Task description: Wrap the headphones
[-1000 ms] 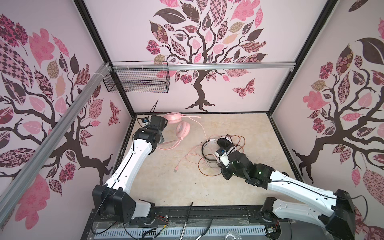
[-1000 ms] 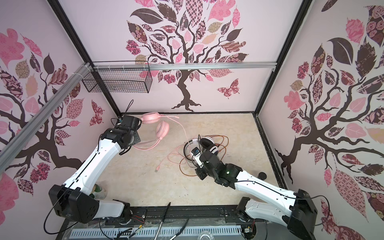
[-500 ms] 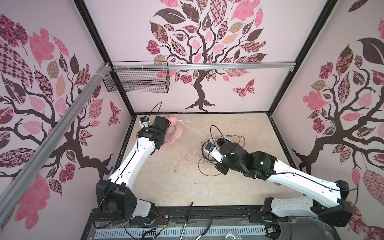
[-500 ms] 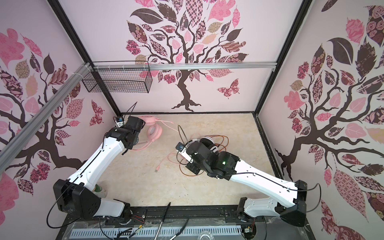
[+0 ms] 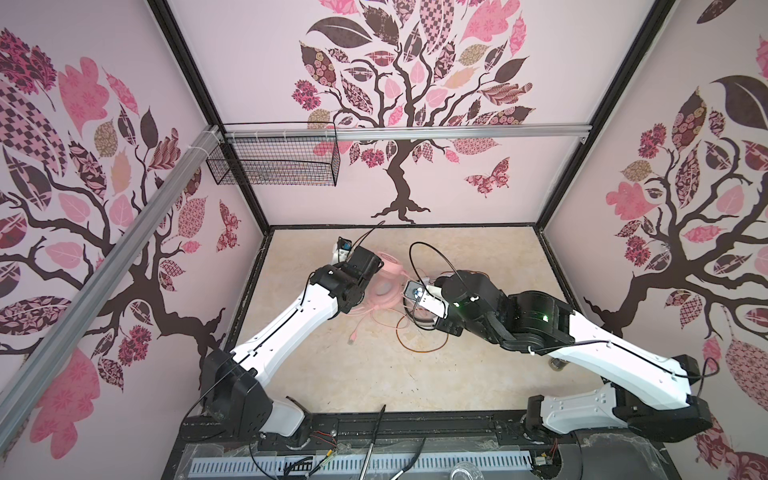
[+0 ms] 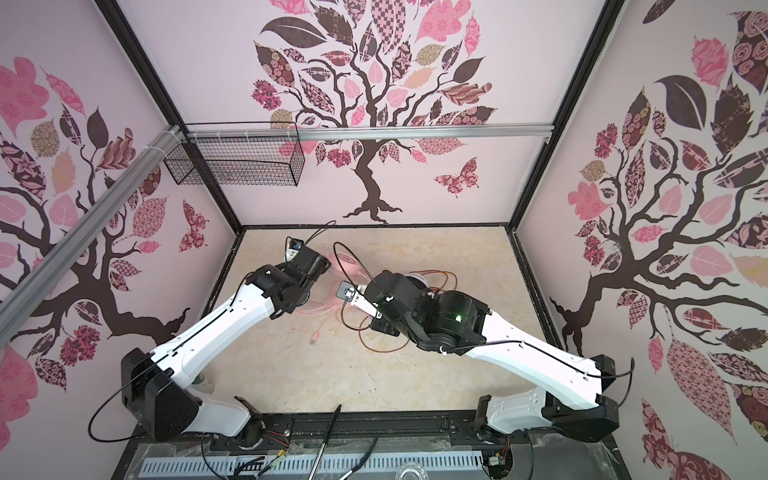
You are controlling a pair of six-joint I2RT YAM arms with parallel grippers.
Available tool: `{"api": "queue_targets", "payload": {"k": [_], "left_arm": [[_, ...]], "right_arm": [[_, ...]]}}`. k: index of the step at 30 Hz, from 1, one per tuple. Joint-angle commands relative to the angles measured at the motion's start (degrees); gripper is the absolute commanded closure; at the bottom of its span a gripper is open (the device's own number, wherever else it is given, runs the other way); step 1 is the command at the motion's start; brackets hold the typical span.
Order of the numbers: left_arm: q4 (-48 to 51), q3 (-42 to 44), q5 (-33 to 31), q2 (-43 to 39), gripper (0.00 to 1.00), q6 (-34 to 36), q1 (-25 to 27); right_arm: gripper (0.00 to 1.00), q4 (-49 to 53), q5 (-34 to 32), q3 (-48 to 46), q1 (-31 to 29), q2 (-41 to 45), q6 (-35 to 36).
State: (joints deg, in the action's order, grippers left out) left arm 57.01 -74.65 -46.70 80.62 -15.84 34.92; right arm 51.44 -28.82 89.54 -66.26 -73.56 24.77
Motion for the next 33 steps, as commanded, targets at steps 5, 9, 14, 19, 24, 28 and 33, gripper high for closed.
{"api": "queue_targets", "payload": {"k": [5, 9, 14, 19, 24, 28, 33], "left_arm": [[-5.1, 5.09, 6.86, -12.26, 1.0, 6.18, 0.5], [-3.39, 5.9, 6.98, -16.22, 1.0, 5.97, 0.48], [0.49, 4.92, 1.54, -16.73, 1.0, 3.9, 0.42], [1.58, 4.91, -5.55, -16.46, 1.0, 0.39, 0.42], [1.6, 4.3, -4.74, -15.44, 1.0, 0.1, 0.42], [-1.15, 5.79, 5.78, -17.29, 1.0, 3.76, 0.46], [-2.05, 7.53, 19.01, -19.76, 1.0, 5.26, 1.56]], "right_arm": [[1.0, 3.66, -8.03, 1.97, 0.42, -0.18, 1.09], [1.0, 4.02, -7.36, -0.03, 0.43, 0.88, -0.9], [1.0, 5.73, -4.64, 1.07, 0.42, 0.48, -3.59], [1.0, 6.86, -1.61, 2.35, 0.43, 0.52, -5.04], [1.0, 6.25, 0.53, 1.94, 0.43, 1.33, -6.18], [1.0, 4.66, -2.01, 1.12, 0.42, 0.82, -4.6], [1.0, 0.91, -3.27, 1.95, 2.91, -1.16, -0.71]]}}
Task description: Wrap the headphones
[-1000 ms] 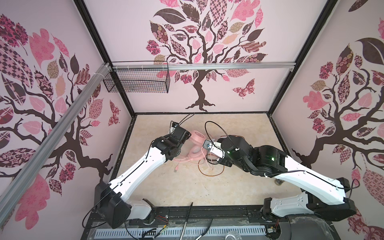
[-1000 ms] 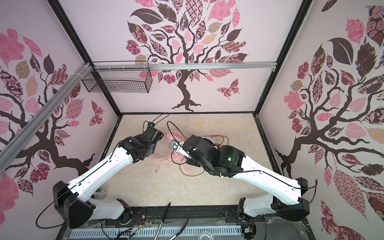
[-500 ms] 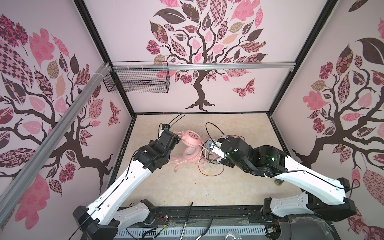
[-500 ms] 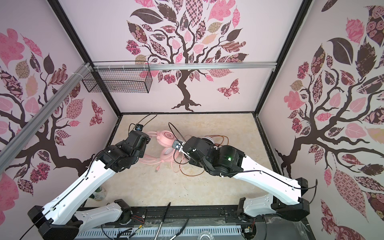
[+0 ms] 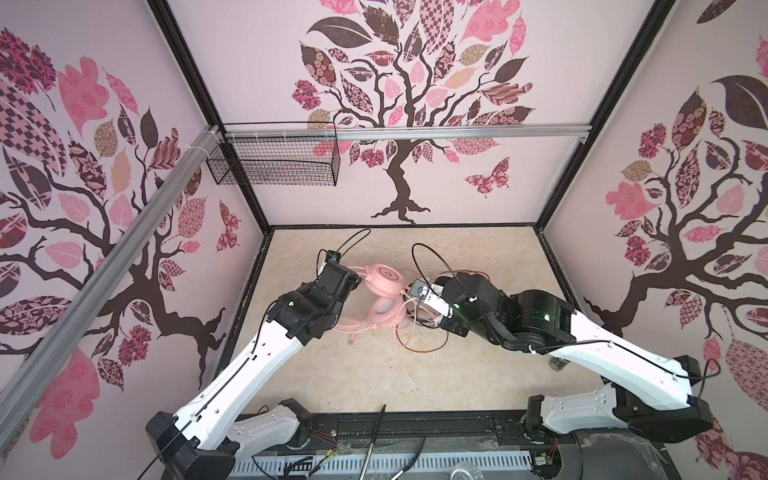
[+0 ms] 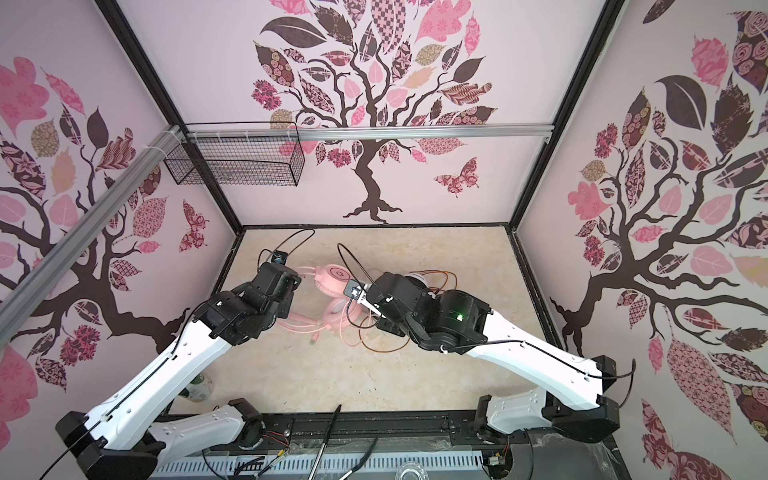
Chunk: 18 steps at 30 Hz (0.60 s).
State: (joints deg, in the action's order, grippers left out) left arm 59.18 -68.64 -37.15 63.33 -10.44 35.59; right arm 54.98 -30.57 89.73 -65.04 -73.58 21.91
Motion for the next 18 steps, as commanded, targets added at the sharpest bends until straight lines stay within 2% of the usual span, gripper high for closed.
{"api": "queue_targets", "payload": {"k": [1, 4, 7, 12, 15, 18], "left_arm": [[-3.94, 1.98, 10.36, -3.0, 1.0, -0.39, 1.87], [-3.3, 3.76, 11.0, -4.14, 1.0, -1.87, 5.63], [-3.81, 5.92, 14.5, -4.36, 1.0, -3.37, 8.29], [-3.76, 6.94, 16.51, -2.43, 1.0, -5.26, 12.83], [-5.35, 6.59, 21.77, -2.68, 1.0, -6.13, 13.36], [-7.38, 6.33, 25.77, -4.47, 1.0, -7.01, 13.36]], "right_arm": [[1.0, -3.96, -0.33, 1.89, 3.99, -1.51, 3.26], [1.0, -6.53, 3.87, 4.78, 9.51, -3.39, 3.63], [1.0, -9.3, 6.34, 7.49, 10.17, -5.77, 3.6], [1.0, -11.68, 9.42, 12.59, 11.17, -10.25, 4.37], [1.0, -12.22, 12.74, 14.95, 12.93, -12.94, 3.69], [1.0, -14.05, 13.79, 13.48, 14.06, -14.2, 2.99]]}}
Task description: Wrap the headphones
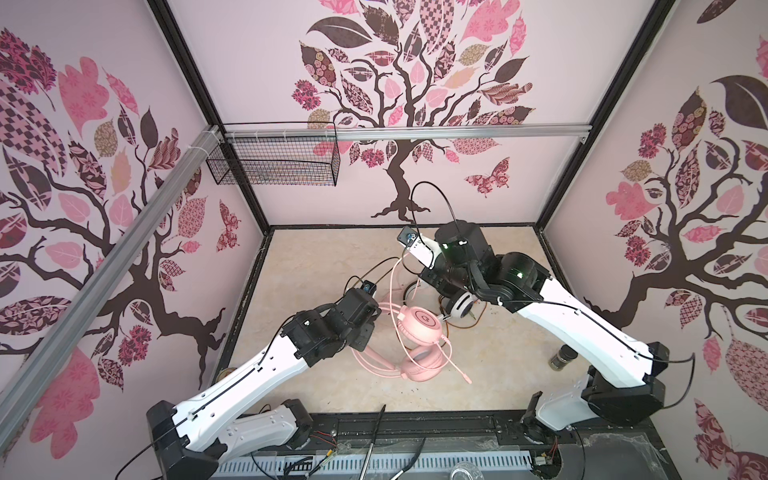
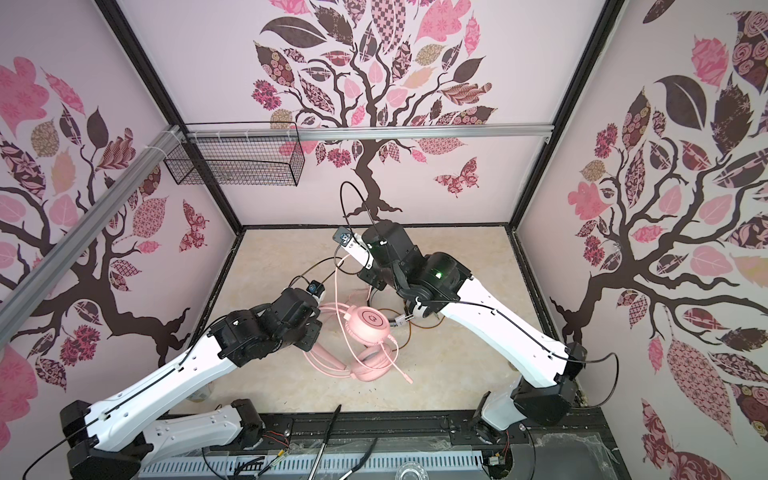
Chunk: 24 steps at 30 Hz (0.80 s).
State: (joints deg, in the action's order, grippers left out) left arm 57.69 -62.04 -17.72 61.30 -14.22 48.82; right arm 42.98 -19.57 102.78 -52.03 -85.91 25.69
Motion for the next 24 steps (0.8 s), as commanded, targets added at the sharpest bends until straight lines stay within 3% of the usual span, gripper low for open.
{"api": "queue_targets", "payload": {"k": [1, 4, 8, 14, 20, 23, 24], "left_arm": [[-6.37, -0.03, 7.03, -3.04, 1.0, -3.36, 0.15], [-7.77, 1.9, 7.58, -4.8, 1.0, -3.36, 0.14], [-8.34, 3.06, 10.58, -5.8, 1.0, -3.19, 0.15], [-9.51, 2.85, 11.92, -8.31, 1.0, -3.79, 0.14], [-10.4, 0.9, 14.22, -8.16, 1.0, -4.84, -0.51], [-11.52, -0.92, 21.91, -6.56, 1.0, -6.29, -5.42], [-11.78, -1.91, 24.02, -5.96, 1.0, -7.16, -7.68]], "right_arm": [[1.0, -2.88, 3.74, -0.53, 1.81, -1.89, -1.38], [1.0, -5.97, 8.23, -2.72, 5.6, -2.28, -3.2], [1.0, -6.36, 14.27, 1.14, 10.96, -6.53, -5.78], [1.0, -4.38, 18.02, 4.96, 11.95, -14.2, -7.83], [1.0, -10.77, 24.15, -6.98, 11.97, -12.77, -10.92], [0.98, -16.64, 31.43, -16.12, 11.92, -8.97, -12.38], [0.92, -18.79, 34.06, -19.75, 11.91, -7.43, -12.81]]}}
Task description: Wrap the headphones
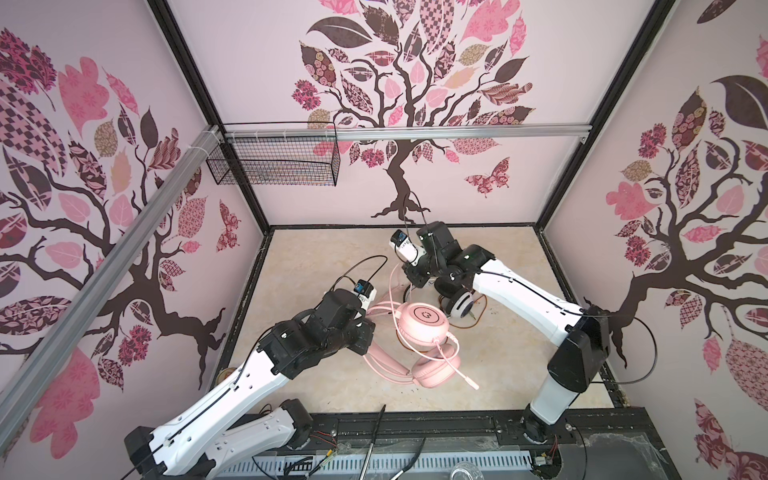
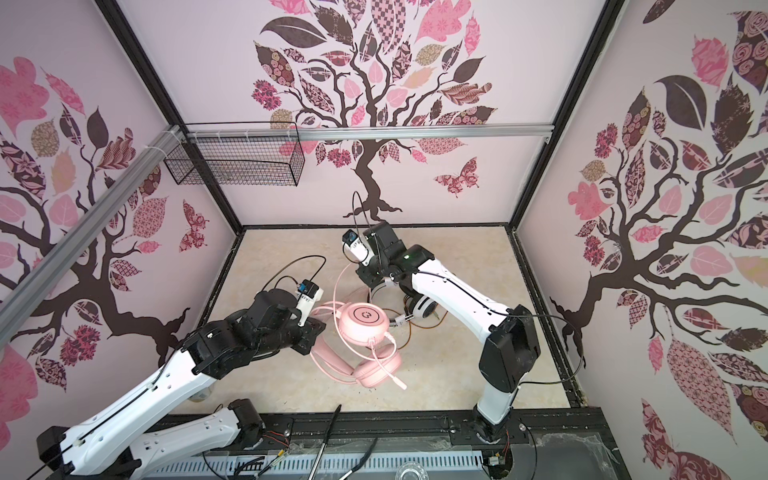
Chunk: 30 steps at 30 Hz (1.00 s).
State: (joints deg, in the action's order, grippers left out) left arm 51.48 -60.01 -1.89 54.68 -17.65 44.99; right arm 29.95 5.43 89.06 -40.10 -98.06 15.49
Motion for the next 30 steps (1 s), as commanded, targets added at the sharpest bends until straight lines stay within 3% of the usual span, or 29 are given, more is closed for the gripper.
{"api": "queue_targets", "payload": {"k": [1, 3, 6, 9, 14, 20, 24, 30], "left_arm": [[-5.16, -5.02, 8.88, 1.26, 1.0, -4.23, -5.77], [-3.58, -7.93, 8.6, 2.54, 1.0, -4.64, -9.23], [-1.31, -11.71, 8.59, 4.43, 1.0, -5.44, -14.38], [0.92, -14.42, 8.86, 6.01, 1.0, -6.54, -19.87], [2.3, -17.04, 8.24, 6.81, 1.0, -6.78, -26.06], [6.28, -21.76, 3.58, 8.49, 1.0, -3.63, -26.1], [6.87, -23.24, 2.77, 9.24, 1.0, -3.53, -26.17], [6.52, -24.18, 2.89, 10.19, 1.0, -3.78, -26.18]], "right_arm": [[0.83, -7.47, 10.74, -8.97, 0.04, 6.02, -3.07], [0.53, -11.91, 14.2, -16.0, 0.47, 9.02, -5.11], [0.38, -19.03, 21.63, -25.11, 3.45, 12.98, -10.32], [0.36, -24.25, 27.77, -31.97, 7.17, 16.38, -14.29], [0.31, -32.72, 30.33, -41.99, 8.14, 21.63, -17.75], [0.3, -49.82, 29.59, -51.07, 8.09, 20.38, -26.2], [0.28, -66.76, 30.27, -55.19, 6.92, 16.43, -31.43], [0.32, -73.5, 29.18, -53.92, 1.89, 7.36, -26.98]]}}
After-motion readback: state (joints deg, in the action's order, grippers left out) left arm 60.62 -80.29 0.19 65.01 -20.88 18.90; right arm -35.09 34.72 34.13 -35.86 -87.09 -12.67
